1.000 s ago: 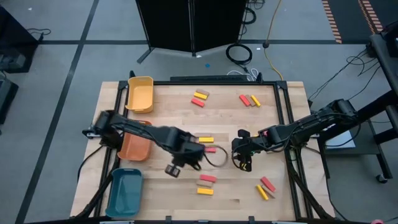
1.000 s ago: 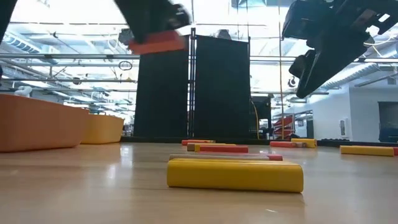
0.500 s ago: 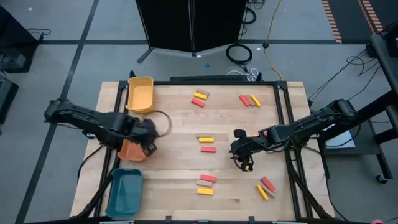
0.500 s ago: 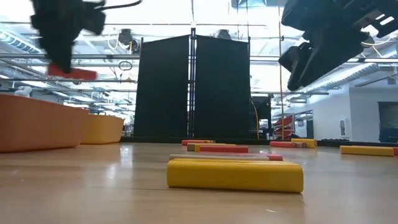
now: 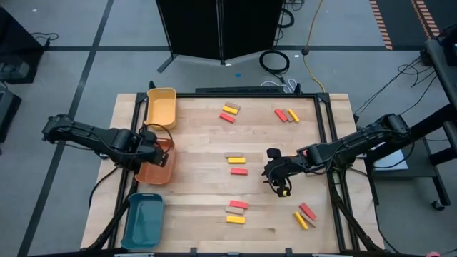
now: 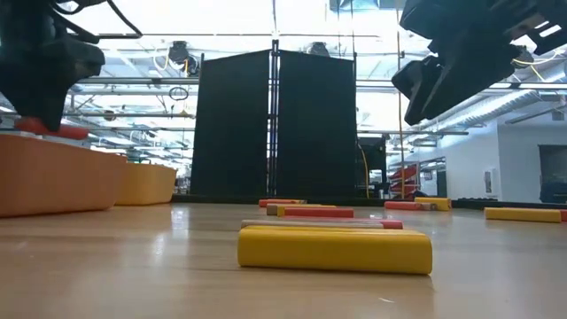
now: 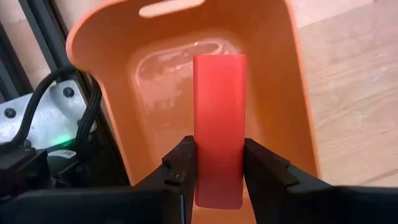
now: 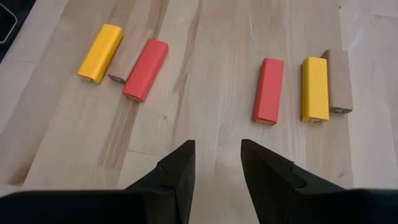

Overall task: Sort blocks
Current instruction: Put the bottom left red block in the orange bin, then put the top left red block in the orange bin, then put the middle left red block in the orange bin

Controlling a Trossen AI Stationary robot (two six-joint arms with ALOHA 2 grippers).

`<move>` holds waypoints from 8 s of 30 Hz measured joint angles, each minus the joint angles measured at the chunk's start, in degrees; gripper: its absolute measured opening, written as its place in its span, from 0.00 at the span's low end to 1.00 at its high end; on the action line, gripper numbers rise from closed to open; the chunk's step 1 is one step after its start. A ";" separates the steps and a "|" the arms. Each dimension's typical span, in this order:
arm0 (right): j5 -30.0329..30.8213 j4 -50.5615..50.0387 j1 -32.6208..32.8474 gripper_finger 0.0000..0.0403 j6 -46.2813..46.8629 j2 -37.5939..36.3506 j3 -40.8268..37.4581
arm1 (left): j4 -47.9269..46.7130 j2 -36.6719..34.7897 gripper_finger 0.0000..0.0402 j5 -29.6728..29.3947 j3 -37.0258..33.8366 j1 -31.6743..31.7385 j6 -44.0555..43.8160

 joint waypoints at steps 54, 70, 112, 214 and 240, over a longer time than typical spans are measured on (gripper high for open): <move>5.71 6.53 -1.88 0.31 5.88 0.00 0.02 | 41.04 21.11 0.48 0.69 14.76 12.58 67.70; 11.53 -3.47 -1.88 0.31 12.06 0.00 0.02 | 42.72 56.42 0.48 8.59 37.89 36.56 112.95; 11.60 -4.65 -1.88 0.31 8.46 0.00 0.02 | 23.87 80.07 0.34 12.17 61.48 43.56 127.17; 11.51 21.51 -8.13 0.31 -2.97 0.02 0.02 | -0.94 15.75 0.54 4.53 7.60 6.23 23.36; 8.14 -9.54 -4.26 0.31 18.86 0.02 0.02 | 64.05 42.95 0.55 7.76 17.26 7.29 73.69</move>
